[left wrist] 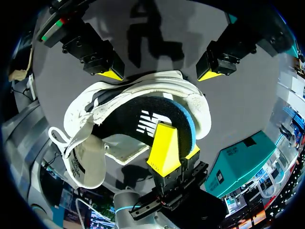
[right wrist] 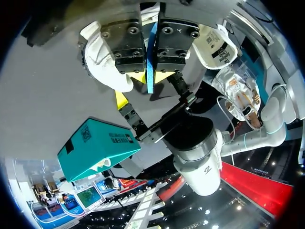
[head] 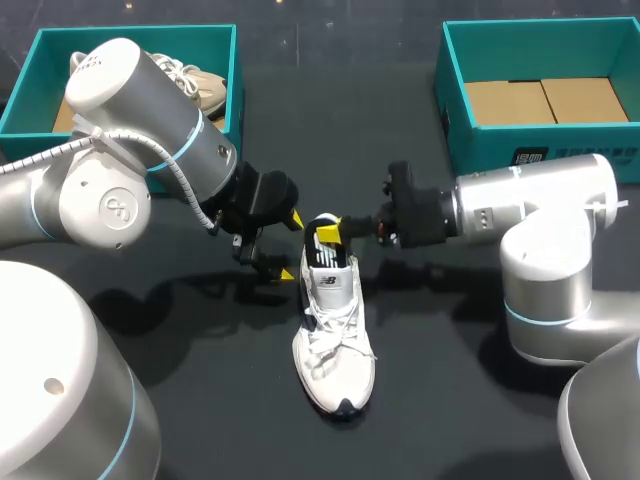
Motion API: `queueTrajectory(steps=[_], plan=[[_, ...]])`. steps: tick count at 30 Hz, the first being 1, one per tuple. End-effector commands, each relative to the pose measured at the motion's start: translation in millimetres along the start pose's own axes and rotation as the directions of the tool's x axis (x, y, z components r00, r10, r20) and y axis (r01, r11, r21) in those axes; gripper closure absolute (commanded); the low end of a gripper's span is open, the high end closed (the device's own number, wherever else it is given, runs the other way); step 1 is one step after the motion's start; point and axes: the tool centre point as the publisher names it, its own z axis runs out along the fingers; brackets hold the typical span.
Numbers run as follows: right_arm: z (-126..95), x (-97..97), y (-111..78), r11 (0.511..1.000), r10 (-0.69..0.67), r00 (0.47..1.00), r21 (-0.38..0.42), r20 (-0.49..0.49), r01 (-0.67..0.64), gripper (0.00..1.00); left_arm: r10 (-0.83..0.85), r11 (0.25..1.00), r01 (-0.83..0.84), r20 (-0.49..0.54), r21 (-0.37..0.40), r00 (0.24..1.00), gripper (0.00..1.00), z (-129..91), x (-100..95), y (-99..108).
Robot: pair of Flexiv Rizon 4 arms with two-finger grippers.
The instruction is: Take the shoe out of the shoebox, open the shoe tongue, remove and reinsert the insole, then place the shoe into the shoebox
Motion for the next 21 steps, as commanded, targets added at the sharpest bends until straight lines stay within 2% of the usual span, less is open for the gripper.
queueTrajectory(steps=[1,6,10,13,14,16,21], plan=[[2.0,2.5,-15.2,1.000,0.027,1.000,-0.007,0.004,-0.027,1.00,0.001,1.000,-0.001,0.000,-0.001,1.000,0.00,0.2,0.1,0.2],[1.1,11.4,-30.3,0.998,0.066,0.998,-0.016,0.013,-0.065,1.00,0.001,1.000,-0.001,0.000,-0.001,1.000,0.00,0.2,0.1,0.2],[1.5,19.1,-29.6,0.999,0.043,0.998,-0.031,0.035,-0.042,1.00,0.001,1.000,-0.001,0.000,-0.001,1.000,0.00,0.2,0.1,0.2],[1.2,20.8,-21.4,1.000,0.023,0.999,-0.022,0.048,-0.022,0.72,0.001,1.000,-0.001,0.000,-0.001,1.000,0.00,0.2,0.1,0.2],[0.9,21.0,-18.3,1.000,0.015,0.999,-0.020,0.050,-0.014,0.67,0.001,1.000,-0.001,0.000,-0.001,1.000,0.00,0.2,0.1,0.2],[-0.5,20.3,-12.5,1.000,0.000,0.999,-0.013,0.054,0.001,0.61,0.001,1.000,-0.001,0.000,-0.001,1.000,0.00,0.2,0.1,0.2],[-4.2,12.3,-1.0,1.000,-0.019,0.998,-0.002,0.056,0.019,0.62,0.001,1.000,-0.001,0.000,-0.001,1.000,0.00,0.2,0.1,0.2]])
